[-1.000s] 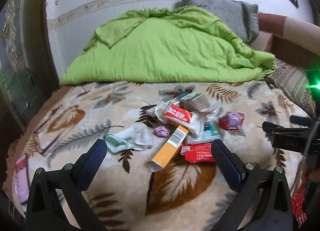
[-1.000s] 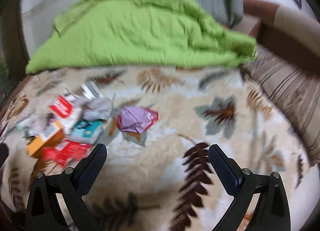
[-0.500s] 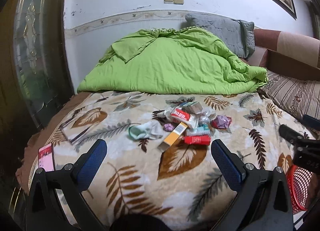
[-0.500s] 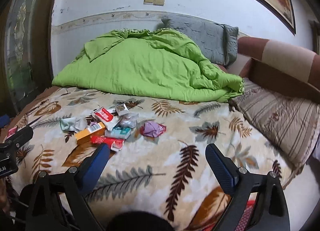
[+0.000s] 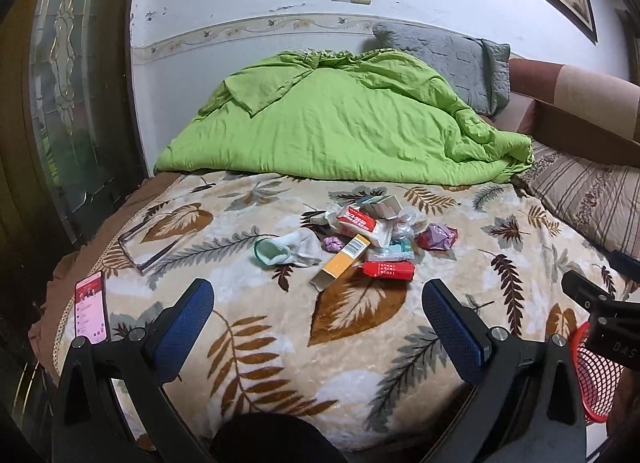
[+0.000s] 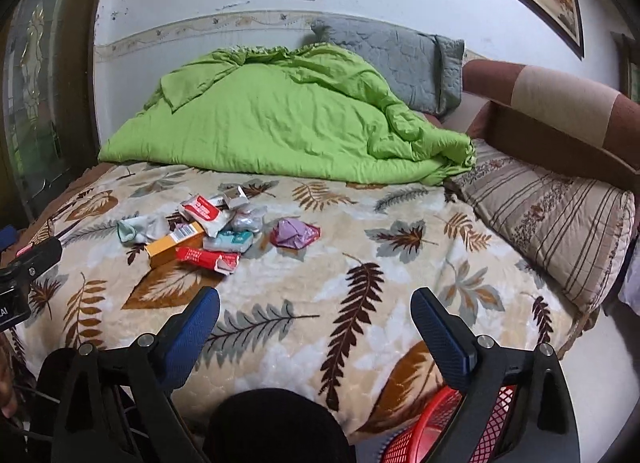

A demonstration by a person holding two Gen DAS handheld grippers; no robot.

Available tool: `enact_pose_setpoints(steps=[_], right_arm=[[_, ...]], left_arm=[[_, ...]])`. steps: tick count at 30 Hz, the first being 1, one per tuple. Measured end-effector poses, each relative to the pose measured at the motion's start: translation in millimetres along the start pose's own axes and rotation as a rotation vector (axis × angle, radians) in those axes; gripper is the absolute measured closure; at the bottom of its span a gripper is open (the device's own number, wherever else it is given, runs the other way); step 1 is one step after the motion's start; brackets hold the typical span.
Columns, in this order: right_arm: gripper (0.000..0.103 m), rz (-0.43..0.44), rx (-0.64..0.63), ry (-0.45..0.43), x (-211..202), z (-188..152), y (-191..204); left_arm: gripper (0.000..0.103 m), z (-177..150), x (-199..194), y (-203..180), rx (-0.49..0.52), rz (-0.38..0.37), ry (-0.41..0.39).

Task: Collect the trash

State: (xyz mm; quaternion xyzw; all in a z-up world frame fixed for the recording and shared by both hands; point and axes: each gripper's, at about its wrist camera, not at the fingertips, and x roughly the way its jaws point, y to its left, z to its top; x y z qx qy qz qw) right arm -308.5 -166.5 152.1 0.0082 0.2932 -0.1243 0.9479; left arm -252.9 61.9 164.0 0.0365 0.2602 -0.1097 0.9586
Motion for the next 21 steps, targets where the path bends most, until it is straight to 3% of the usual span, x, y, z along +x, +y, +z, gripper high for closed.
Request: enact_pose_setpoints(steps=[21], right_arm=[[0.005, 0.004, -0.013, 0.052, 5.2, -2.6, 2.4]], left_arm=[[0.000, -0.1, -0.9, -2.1, 0.004, -0.029, 0.028]])
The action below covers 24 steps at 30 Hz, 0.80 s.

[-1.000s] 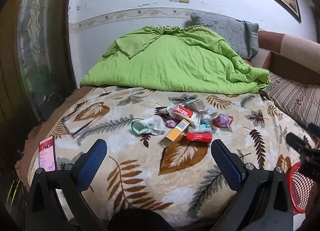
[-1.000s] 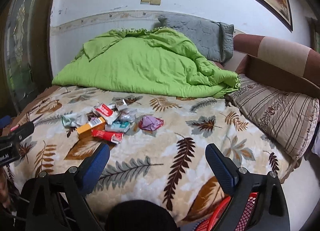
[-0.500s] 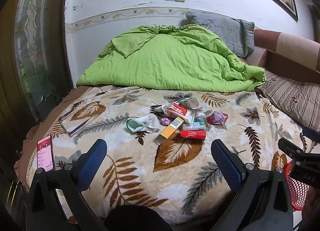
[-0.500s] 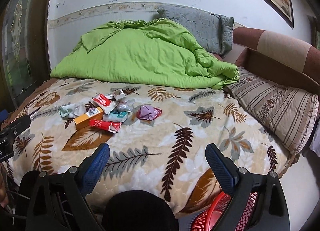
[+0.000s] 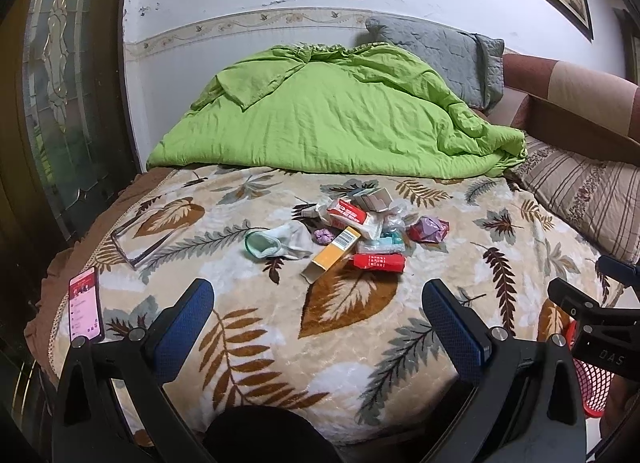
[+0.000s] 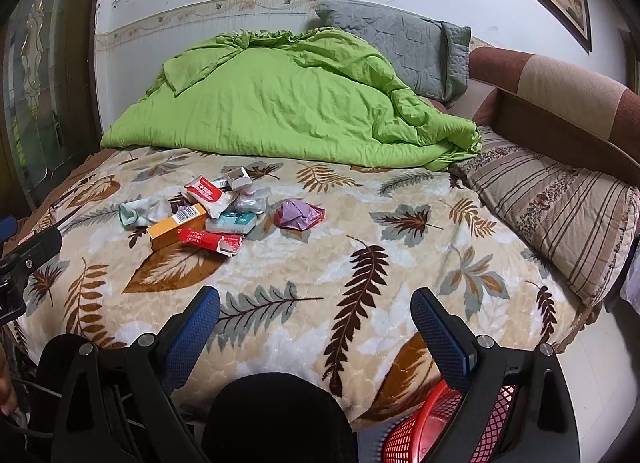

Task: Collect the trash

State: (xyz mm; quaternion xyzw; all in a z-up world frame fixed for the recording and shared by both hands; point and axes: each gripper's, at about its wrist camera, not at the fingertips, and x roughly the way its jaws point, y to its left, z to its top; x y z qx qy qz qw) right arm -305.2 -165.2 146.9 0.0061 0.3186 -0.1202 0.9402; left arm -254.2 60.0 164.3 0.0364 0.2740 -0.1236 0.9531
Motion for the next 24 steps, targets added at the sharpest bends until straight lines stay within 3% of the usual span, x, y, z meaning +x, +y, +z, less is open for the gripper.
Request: enact_pose_setpoints(steps=[24], right_arm=[[0.005, 0.010, -0.015, 0.025, 7.3, -1.8, 6.2]], left_arm=[[0.000, -3.4, 4.2, -0.3, -0.007, -0.018, 0.017]])
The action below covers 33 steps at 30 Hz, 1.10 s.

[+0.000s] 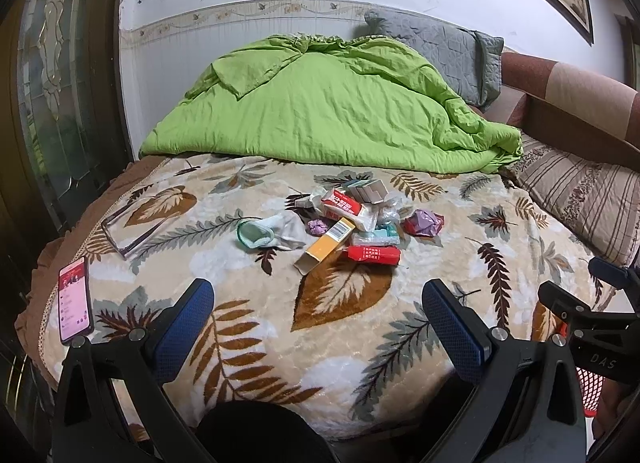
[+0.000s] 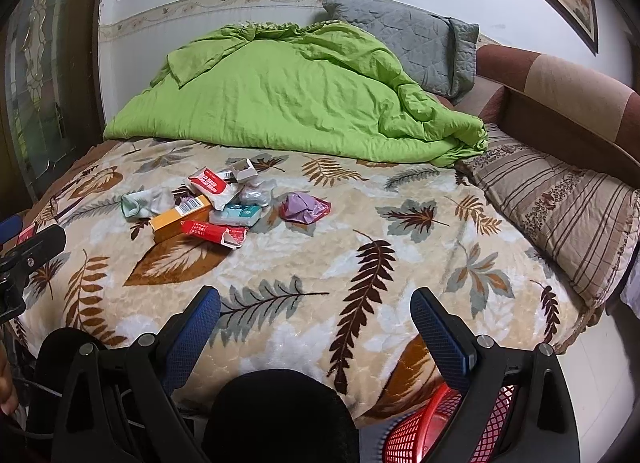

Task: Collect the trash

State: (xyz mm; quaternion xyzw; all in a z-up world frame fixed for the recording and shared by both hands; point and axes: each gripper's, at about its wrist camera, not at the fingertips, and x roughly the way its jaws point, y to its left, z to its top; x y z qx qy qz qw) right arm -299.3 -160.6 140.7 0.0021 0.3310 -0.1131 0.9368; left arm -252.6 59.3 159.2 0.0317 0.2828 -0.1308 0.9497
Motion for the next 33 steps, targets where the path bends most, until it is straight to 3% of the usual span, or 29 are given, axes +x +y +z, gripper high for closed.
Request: enact_pose_setpoints(steps=[11, 14, 19, 21, 24, 28, 33], right_arm=[[0.007, 0.010, -0.010, 0.011, 7.2, -0.2, 2.2], [0.014, 0.046, -0.005, 0.022, 11.9, 1.1, -0.1], [0.029, 0.191, -0.031, 0.029, 24.1, 7.5, 2.9], [0.038, 0.261, -0.054, 0.044, 34.8, 12.1, 7.2], [0.040, 0.345, -0.116, 0.097, 60.8, 19.7, 19.6], [0.040, 0.377, -0.242, 0.117, 92.2, 28.4, 46.0], [0.040, 0.400, -0.323, 0.141, 139.3, 47.3, 73.7]], left_arm=[[0.000, -6.2, 1.4, -3.6, 0.007, -0.009, 0.014], [0.000, -8.8, 7.1, -3.5, 0.005, -0.022, 0.032], [0.001, 0.3, 29.5, -1.4, 0.032, -0.097, 0.098], [0.018, 2.4, 40.9, -1.2, 0.046, -0.120, 0.133], [0.037, 4.3, 65.8, 1.1, 0.052, -0.153, 0.216], [0.039, 7.4, 90.9, 12.1, 0.023, -0.180, 0.282], [0.039, 13.2, 110.8, 29.6, 0.004, -0.170, 0.308]])
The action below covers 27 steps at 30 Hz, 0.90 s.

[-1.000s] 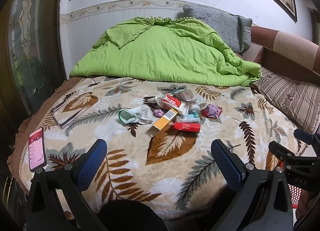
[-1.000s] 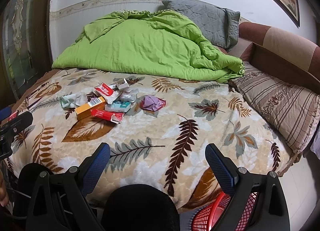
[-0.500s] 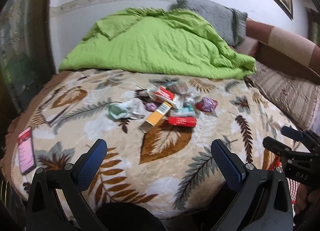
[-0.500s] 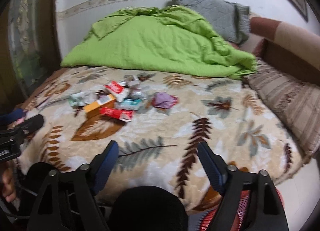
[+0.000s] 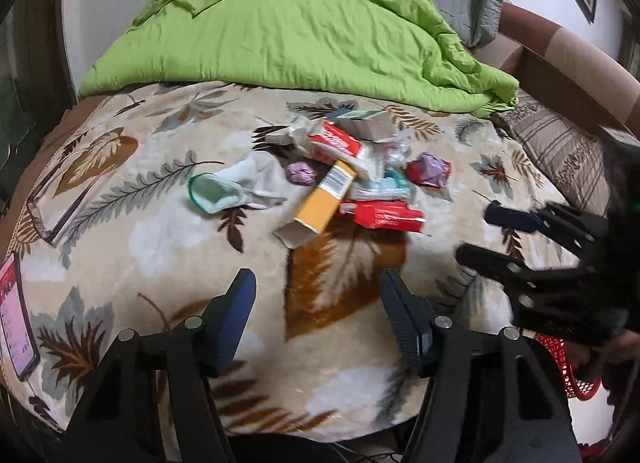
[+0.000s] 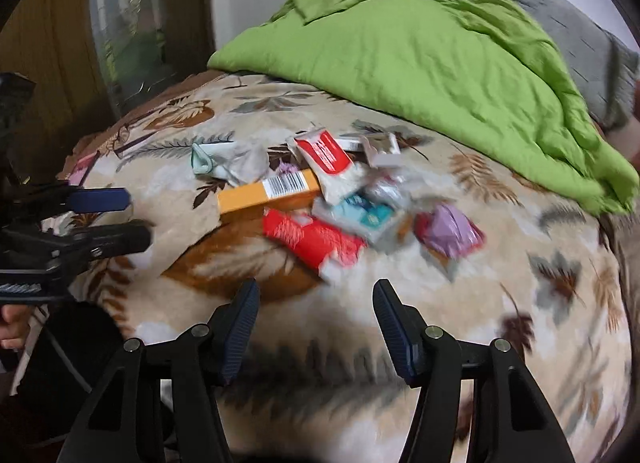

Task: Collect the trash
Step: 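Grasp the orange medicine box with the left tool while the right tool grasps a red packet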

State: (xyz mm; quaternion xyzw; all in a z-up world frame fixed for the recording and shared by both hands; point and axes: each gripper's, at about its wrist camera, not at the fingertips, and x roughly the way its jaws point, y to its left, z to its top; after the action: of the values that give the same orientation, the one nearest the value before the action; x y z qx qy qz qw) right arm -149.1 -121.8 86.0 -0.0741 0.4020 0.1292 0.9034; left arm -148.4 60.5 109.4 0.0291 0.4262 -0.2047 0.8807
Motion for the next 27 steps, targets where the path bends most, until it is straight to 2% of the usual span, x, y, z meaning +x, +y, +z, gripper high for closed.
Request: enact_pose_setpoints(steps=[5, 7, 10, 13, 16, 21, 22, 24, 26, 27], right_arm=[[0.043, 0.019, -0.101, 0.062, 46.8, 18.0, 8.0], [0.061, 0.001, -0.146, 0.095, 65.6, 20.5, 11.9], [0.075, -0.012, -0.154, 0.100, 74.7, 21.5, 8.5], [0.081, 0.022, -0.086, 0.067, 58.2, 20.4, -2.3], [0.086, 0.085, 0.041, 0.039, 36.4, 14.7, -17.3], [0.086, 0.160, 0.236, 0.014, 13.4, -1.3, -38.7], [0.086, 0.171, 0.261, 0.012, 10.6, -3.3, -41.1], [0.086, 0.193, 0.308, 0.008, 6.3, -8.0, -47.8], [0.086, 0.204, 0.337, 0.004, 2.2, -11.2, -52.1], [0.086, 0.209, 0.356, 0.001, 0.2, -12.6, -54.5]], left_arm=[[0.039, 11.4, 13.1, 16.2, -0.009, -0.020, 0.034], [0.039, 15.3, 20.6, 17.5, 0.002, -0.032, 0.041], [0.039, 22.1, 32.5, 15.2, 0.028, -0.043, 0.049], [0.039, 30.1, 47.8, 9.9, 0.064, -0.048, 0.056], [0.039, 39.5, 66.0, 2.8, 0.096, -0.053, 0.073], [0.039, 54.0, 109.6, -8.7, 0.140, -0.012, 0.125], [0.041, 55.7, 119.0, -9.5, 0.141, 0.002, 0.138], [0.062, 58.2, 132.0, -10.2, 0.140, 0.020, 0.153], [0.071, 60.0, 139.9, -8.1, 0.131, 0.045, 0.154], [0.071, 60.7, 140.1, -7.7, 0.124, 0.043, 0.152]])
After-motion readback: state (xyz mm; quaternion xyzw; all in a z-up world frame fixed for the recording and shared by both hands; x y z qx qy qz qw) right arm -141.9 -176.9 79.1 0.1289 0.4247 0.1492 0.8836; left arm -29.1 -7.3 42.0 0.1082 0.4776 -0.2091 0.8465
